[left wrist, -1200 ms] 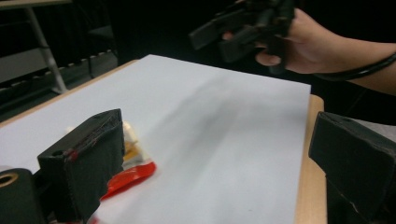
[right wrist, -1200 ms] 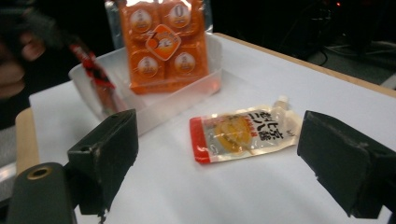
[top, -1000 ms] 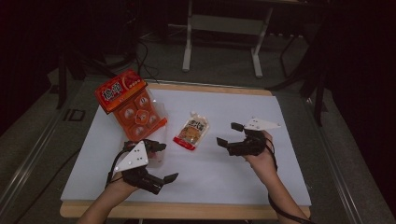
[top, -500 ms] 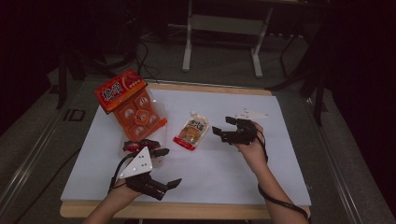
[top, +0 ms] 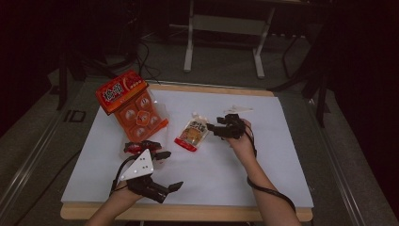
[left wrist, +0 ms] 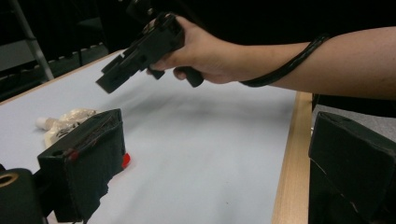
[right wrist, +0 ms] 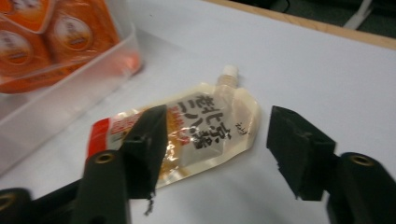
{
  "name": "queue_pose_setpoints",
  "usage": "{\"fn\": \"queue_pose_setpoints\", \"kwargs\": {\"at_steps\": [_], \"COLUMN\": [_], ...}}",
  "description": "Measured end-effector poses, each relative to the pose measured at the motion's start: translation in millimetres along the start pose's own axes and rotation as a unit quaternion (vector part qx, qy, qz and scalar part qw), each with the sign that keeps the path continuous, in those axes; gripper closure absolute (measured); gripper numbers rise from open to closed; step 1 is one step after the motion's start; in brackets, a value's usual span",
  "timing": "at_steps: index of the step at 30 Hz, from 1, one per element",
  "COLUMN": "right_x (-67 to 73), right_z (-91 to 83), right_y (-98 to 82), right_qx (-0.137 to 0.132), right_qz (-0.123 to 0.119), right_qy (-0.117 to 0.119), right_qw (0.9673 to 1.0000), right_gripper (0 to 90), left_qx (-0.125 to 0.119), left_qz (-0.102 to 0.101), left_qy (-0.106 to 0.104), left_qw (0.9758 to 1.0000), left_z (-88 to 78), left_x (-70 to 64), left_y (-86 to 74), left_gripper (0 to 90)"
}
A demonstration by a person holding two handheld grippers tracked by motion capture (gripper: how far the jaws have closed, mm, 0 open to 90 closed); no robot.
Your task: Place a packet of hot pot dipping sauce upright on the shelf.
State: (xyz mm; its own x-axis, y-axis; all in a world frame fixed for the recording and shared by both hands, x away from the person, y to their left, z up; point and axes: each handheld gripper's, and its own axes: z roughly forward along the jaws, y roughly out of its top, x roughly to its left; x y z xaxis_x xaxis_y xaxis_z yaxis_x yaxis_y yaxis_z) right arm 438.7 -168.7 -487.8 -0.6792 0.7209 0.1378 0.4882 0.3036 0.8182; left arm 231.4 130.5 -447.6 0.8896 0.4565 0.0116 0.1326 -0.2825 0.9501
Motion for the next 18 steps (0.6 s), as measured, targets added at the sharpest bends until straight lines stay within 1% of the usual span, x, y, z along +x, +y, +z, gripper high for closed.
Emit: {"fn": "queue_pose_setpoints", "kwargs": {"at_steps": [2,4,5,8,11,13,15,18], "right_x": [-3.2,-5.9,-5.9,-8.2,-10.4,-12.5,-14.2,-15.8], "right_z": [7.7,14.8,14.8,28.3,35.0,38.8,43.5,50.4], "right_y": [0.0,-0.3,-0.3,-0.2,2.4,3.7,3.8,2.1], "right_qx": [0.007,0.012,0.012,0.02,0.024,0.024,0.03,0.038], "right_qz": [0.008,0.011,0.011,0.014,0.014,0.015,0.016,0.02], "right_qy": [0.0,-0.005,-0.005,-0.02,-0.028,-0.034,-0.037,-0.044], "right_qw": [0.9999,0.9999,0.9999,0.9995,0.9992,0.999,0.9987,0.9981], "right_gripper": [44.8,45.4,45.4,47.0,48.0,50.2,50.3,50.2], "left_qx": [0.0,-0.002,-0.002,-0.002,-0.002,-0.003,-0.005,-0.003], "left_qz": [0.001,-0.001,-0.001,-0.003,-0.002,-0.003,-0.007,-0.006], "left_qy": [0.001,-0.002,-0.002,0.003,0.002,-0.001,-0.001,-0.001], "left_qw": [1.0,1.0,1.0,1.0,1.0,1.0,1.0,1.0], "left_z": [-0.7,-1.6,-1.6,-3.0,-4.0,-4.0,-3.8,-3.7], "left_x": [0.3,1.6,1.6,3.0,2.9,3.3,4.6,4.3], "left_y": [0.2,0.1,0.1,-0.2,0.3,0.1,-0.2,-0.6], "left_gripper": [4.1,4.1,4.0,4.1,4.0,4.1,4.1,4.1]}}
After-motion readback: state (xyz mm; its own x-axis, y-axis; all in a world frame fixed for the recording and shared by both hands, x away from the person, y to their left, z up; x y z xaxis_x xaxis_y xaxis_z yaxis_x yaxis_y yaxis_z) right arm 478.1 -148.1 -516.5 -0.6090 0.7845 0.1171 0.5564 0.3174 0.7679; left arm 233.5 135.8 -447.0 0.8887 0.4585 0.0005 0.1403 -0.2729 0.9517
